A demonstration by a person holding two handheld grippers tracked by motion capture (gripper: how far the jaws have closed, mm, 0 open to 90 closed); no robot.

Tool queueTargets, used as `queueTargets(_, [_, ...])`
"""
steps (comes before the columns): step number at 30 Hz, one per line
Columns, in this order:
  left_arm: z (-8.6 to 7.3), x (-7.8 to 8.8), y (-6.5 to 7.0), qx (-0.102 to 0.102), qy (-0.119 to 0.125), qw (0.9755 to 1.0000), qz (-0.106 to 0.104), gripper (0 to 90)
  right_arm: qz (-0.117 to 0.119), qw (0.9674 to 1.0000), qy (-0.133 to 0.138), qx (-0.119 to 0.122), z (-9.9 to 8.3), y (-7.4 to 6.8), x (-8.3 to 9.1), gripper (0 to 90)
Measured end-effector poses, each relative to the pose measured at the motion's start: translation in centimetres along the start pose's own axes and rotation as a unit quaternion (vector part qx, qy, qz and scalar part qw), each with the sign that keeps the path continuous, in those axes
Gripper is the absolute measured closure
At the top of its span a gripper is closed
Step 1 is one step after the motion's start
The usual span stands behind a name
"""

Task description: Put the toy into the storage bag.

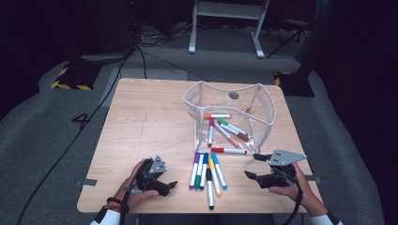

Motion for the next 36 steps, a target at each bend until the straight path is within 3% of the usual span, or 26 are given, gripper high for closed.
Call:
queueTargets(8, [0.0,0.0,0.0,0.000,0.000,1.0000,0.000,12.8,0.043,0.9988,-0.024,0.006,0.2,-1.3,-5.9,32.3])
queueTargets(14, [0.0,0.0,0.0,0.000,0.000,1.0000,0.000,12.7,0.055,0.9983,-0.020,0.002,0.9,-1.1,-8.7,35.1])
queueTargets(17, [0.0,0.0,0.0,0.000,0.000,1.0000,0.000,12.8,0.043,0.9987,-0.027,0.004,1.1,-0.8,-9.9,40.0])
queueTargets(19, [0.0,0.0,0.0,0.000,0.000,1.0000,0.000,12.7,0.048,0.9985,-0.026,-0.006,1.2,-0.6,-10.5,42.5])
queueTargets(25, [0.0,0.0,0.0,0.001,0.000,1.0000,0.000,12.7,0.018,0.9987,-0.047,-0.002,1.3,0.1,-11.9,47.6])
queueTargets(28, [0.0,0.0,0.0,0.000,0.000,1.0000,0.000,12.8,0.013,0.9981,-0.058,-0.014,1.0,0.5,-12.3,49.0])
queueTargets(36, [0.0,0.0,0.0,0.000,0.000,1.0000,0.000,12.8,0.008,0.9968,-0.075,-0.027,0.1,1.7,-11.9,65.6])
Point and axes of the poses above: each handheld gripper's, and its own axes: x roughly backward along the jaws, z roughly out of its top, y roughly to its right, the point moved 3 cm from there along -x, roughly forward along the jaws, and after that the axes turned 3 degrees about -y, right-handed, at the moved point
